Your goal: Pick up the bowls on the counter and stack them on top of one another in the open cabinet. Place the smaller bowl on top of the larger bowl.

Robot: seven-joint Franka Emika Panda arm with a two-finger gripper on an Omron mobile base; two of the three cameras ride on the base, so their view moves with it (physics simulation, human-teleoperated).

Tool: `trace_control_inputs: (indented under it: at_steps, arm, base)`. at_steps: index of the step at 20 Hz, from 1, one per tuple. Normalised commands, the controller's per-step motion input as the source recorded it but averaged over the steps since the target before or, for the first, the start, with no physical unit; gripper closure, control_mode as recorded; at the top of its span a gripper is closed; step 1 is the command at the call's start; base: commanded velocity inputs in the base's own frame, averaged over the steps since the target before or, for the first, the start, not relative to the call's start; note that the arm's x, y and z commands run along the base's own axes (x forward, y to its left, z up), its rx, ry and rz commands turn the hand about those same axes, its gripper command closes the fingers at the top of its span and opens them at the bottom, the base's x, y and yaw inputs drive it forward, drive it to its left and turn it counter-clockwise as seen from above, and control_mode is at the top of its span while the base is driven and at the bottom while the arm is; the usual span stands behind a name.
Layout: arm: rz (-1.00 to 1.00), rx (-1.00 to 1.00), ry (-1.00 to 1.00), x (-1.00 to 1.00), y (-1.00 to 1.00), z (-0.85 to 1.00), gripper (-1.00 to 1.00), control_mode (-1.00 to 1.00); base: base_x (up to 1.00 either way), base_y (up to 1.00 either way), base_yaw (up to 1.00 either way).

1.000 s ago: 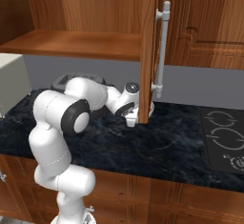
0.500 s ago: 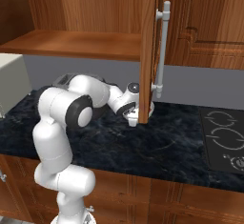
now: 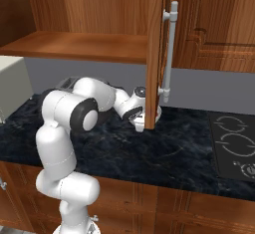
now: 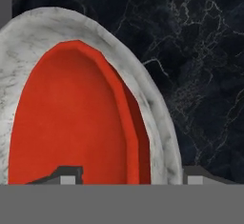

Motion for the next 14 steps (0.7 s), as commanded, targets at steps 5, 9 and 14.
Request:
trace_control_inputs:
  at_steps: [5, 9, 14]
  arm:
    - [0.00, 0.00, 0.00, 0.02, 0.00, -0.13, 1.00, -1.00]
    - [0.00, 0.00, 0.00, 0.00, 0.00, 0.00, 1.00, -1.00]
    - [0.00, 0.00, -0.01, -0.09, 0.00, 0.00, 1.00, -1.00]
  base:
    - [0.00, 0.00, 0.00]
    - [0.00, 0.00, 0.00]
    - [0.00, 0.00, 0.00]
